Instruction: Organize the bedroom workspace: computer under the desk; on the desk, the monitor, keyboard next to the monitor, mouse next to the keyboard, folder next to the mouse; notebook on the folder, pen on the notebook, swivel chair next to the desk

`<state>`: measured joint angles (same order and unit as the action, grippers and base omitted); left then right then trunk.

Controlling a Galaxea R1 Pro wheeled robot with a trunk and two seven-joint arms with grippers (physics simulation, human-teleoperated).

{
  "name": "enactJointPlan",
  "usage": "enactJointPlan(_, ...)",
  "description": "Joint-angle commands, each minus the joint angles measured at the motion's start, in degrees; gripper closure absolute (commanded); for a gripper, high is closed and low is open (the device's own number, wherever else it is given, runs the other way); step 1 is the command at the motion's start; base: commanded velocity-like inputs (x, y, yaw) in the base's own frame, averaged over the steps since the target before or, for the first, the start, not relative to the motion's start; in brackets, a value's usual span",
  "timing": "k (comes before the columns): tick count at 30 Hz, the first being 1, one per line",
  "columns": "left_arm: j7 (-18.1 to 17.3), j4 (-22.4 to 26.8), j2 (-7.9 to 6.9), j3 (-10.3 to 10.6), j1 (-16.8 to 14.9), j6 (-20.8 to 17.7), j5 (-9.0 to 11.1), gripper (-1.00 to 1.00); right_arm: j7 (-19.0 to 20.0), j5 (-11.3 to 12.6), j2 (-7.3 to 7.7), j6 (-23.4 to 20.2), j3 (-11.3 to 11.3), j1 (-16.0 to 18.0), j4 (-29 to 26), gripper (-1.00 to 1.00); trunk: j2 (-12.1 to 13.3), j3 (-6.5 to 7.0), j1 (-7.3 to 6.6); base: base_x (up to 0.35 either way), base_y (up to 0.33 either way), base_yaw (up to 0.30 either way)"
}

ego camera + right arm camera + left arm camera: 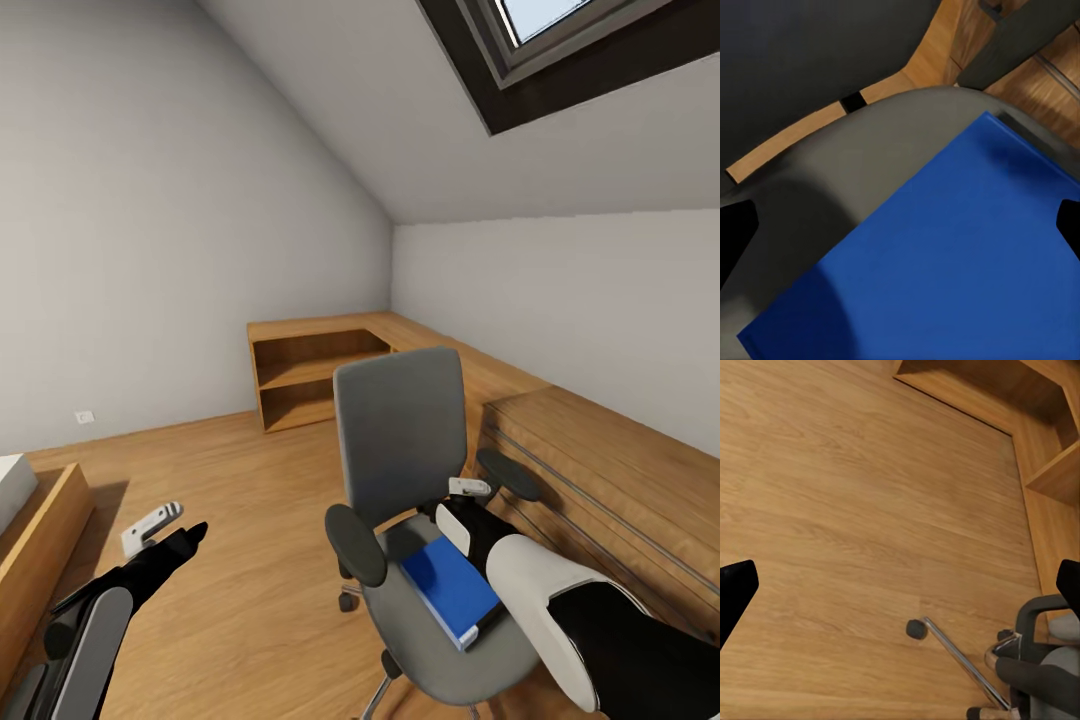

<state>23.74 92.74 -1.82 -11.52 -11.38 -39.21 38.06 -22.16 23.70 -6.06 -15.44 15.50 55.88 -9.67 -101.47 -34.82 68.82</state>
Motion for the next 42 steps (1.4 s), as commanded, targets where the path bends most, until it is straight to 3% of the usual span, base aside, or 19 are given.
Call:
enactJointPlan(1, 0.51, 0.07, 0.00, 0.01, -0.04, -0.16, 0.61, -1.00, -0.33, 0.39, 0.03, -0.38, 0.49, 0.03, -0.13, -1.00, -0.45, -0.25, 0.22, 0.000, 0.000, 0.000)
enactJointPlan(30, 0.52, 0.07, 0.07, 0.01, -0.04, -0.16, 0.61, -1.00, -0.34, 0.34, -0.02, -0.37, 0.66, 0.02, -0.02, -1.00, -12.08, -5.45, 6.59, 0.000, 0.000, 0.000)
enactJointPlan(42, 0.52, 0.07, 0.07, 0.01, -0.04, -0.16, 0.61, -1.00, -0.51, 0.30, -0.21, -0.31, 0.88, -0.03, -0.14, -1.00, -12.08, -5.45, 6.59, 0.000, 0.000, 0.021)
